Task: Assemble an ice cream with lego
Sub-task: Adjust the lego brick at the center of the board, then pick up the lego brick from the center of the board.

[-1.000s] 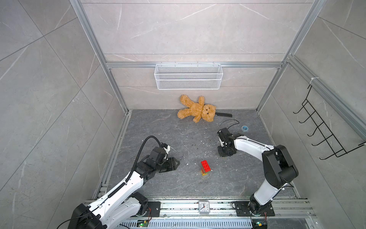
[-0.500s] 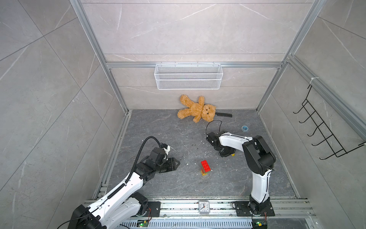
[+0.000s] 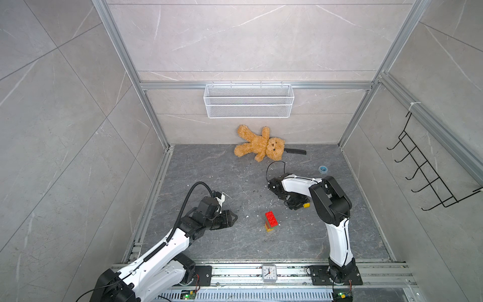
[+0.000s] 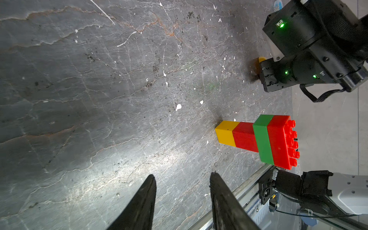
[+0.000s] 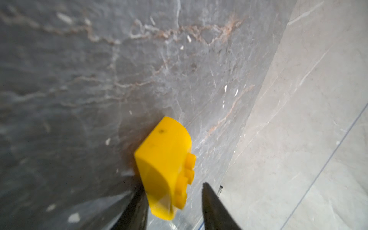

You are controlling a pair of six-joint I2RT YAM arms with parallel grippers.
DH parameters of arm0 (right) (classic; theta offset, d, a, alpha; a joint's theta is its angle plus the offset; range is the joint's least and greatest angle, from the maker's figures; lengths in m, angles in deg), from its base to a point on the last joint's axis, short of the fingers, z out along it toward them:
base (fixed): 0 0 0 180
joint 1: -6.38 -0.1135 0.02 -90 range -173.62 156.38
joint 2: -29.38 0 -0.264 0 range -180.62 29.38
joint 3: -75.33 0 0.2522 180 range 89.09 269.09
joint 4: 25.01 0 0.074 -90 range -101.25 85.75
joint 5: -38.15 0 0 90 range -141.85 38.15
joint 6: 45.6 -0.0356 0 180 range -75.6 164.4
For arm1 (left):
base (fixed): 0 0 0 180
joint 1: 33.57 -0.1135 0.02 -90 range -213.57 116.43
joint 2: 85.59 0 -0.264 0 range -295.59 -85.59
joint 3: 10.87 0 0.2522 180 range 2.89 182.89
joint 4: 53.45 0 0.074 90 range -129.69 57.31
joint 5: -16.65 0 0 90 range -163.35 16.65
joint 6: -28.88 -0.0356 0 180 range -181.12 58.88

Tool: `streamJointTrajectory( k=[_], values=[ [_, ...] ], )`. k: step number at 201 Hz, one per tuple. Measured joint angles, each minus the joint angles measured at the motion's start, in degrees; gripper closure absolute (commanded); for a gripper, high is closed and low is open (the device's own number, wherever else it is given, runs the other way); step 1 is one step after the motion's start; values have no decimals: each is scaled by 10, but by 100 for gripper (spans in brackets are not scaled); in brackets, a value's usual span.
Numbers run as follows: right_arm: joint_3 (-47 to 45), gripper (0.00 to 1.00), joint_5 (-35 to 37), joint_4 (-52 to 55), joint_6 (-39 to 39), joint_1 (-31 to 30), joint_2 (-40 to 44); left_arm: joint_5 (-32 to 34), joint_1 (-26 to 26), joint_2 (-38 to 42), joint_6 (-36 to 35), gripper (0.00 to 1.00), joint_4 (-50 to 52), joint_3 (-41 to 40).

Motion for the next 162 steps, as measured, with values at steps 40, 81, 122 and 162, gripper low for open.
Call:
streamJointTrajectory(
  k=[40, 81, 122, 162],
  values=[
    [-11, 39, -77, -17, 12, -11, 49, 0, 0, 0, 0, 52, 0, -6],
    [-83, 39, -255, -110, 55, 35, 217, 3, 0, -8, -12, 52, 5, -2],
    [-125, 41, -303, -180, 99, 148, 266, 4, 0, -22, -19, 52, 3, 5],
    [-126, 45, -322, -218, 141, 137, 221, 3, 0, -46, -20, 50, 1, 14]
  ],
)
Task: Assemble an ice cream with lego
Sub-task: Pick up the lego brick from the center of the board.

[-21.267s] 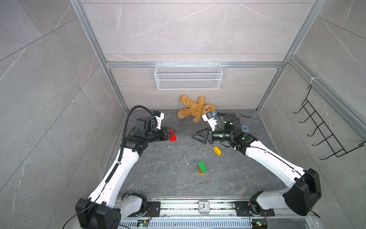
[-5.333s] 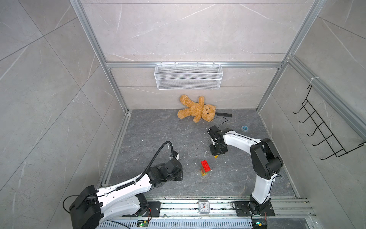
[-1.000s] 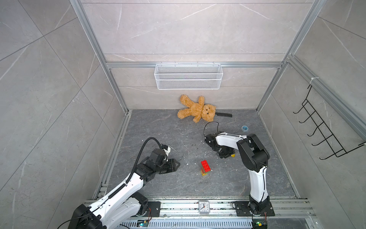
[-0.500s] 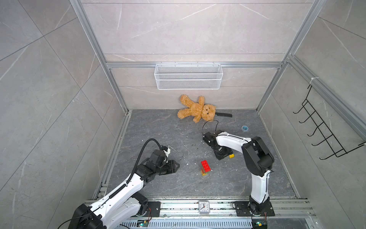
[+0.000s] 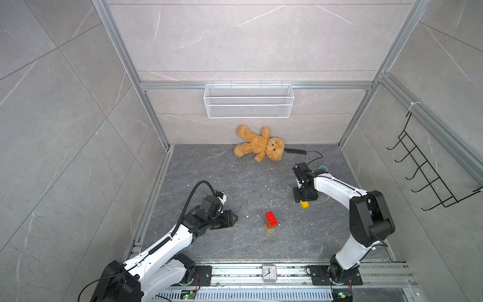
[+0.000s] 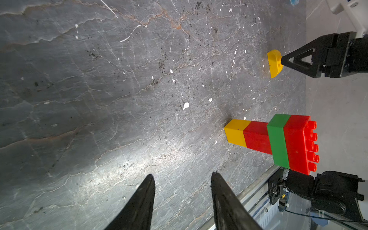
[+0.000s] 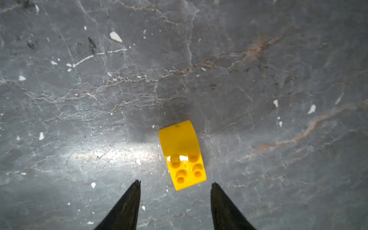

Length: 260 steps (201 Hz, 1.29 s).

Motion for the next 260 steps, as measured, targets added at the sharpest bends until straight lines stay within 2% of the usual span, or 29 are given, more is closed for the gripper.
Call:
streamJointTrajectory(
  k=[64, 95, 133, 174, 260],
  values=[
    [-2, 45, 0, -25, 23, 27, -22, -2, 0, -10, 0, 49, -1, 4],
    [-10, 46, -23, -39, 25, 40, -26, -2, 0, -10, -1, 49, -1, 6],
    [-31, 53, -55, -45, 24, 40, -27, -3, 0, -10, -1, 48, -1, 7],
    [-42, 57, -60, -48, 13, 40, -24, -3, 0, -10, -1, 48, 1, 7],
    [-42, 52, -57, -48, -2, 40, -24, -3, 0, -10, -1, 48, 2, 7]
  ],
)
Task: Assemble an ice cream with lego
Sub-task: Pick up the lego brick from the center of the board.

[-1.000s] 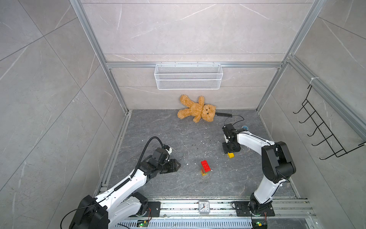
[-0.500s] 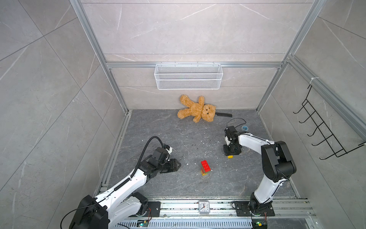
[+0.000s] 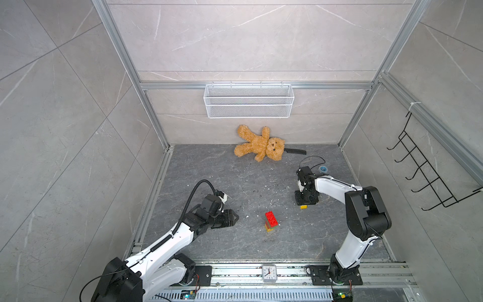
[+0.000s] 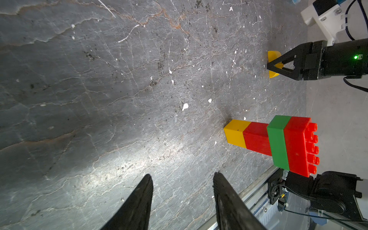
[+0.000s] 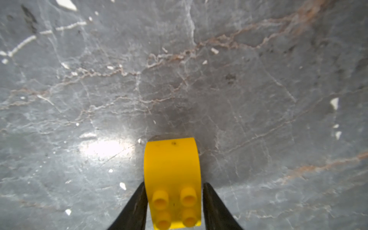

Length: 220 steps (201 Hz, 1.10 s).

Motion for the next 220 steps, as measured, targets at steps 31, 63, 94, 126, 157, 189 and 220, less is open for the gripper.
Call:
streamJointTrajectory(
  k=[31, 63, 94, 126, 157, 189, 220],
  values=[
    [0, 58, 4, 0, -1, 0, 0, 0, 0, 0, 0, 48, 0, 0],
    [0, 65, 6, 0, -4, 0, 0, 0, 0, 0, 0, 48, 2, 0],
    [1, 74, 7, 2, -4, 0, 0, 0, 0, 0, 0, 48, 2, 0],
    [7, 79, 16, 14, -4, 0, 1, 0, 0, 0, -2, 48, 0, 0],
    [19, 81, 23, 42, -4, -11, 35, -4, 0, -19, -5, 48, -17, 0],
    [64, 82, 21, 103, -4, -78, 129, -13, 9, -56, -8, 48, -37, 12],
    [122, 82, 11, 164, -21, -177, 194, -16, 24, -81, -10, 49, -64, 31]
  ],
)
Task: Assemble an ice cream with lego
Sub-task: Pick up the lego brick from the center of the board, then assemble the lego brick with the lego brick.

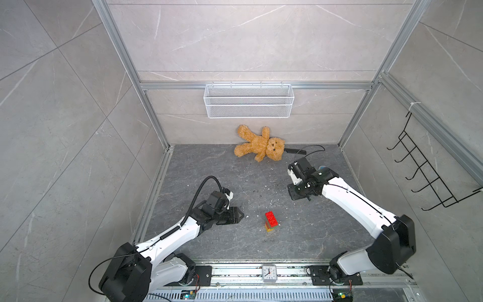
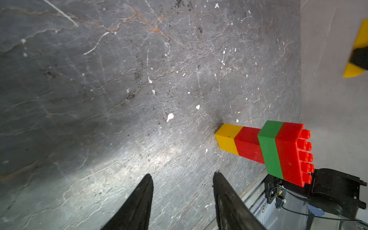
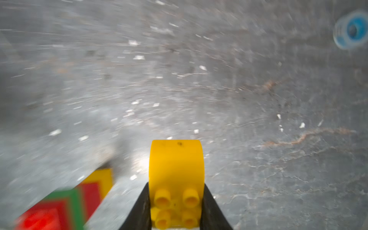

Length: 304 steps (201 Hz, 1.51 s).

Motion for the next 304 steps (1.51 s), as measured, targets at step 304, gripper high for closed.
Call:
streamJointTrajectory(
  k=[304],
  values=[
    [66, 81, -16, 107, -135, -218, -115, -25, 15, -53, -4, 48, -46, 45]
  ],
)
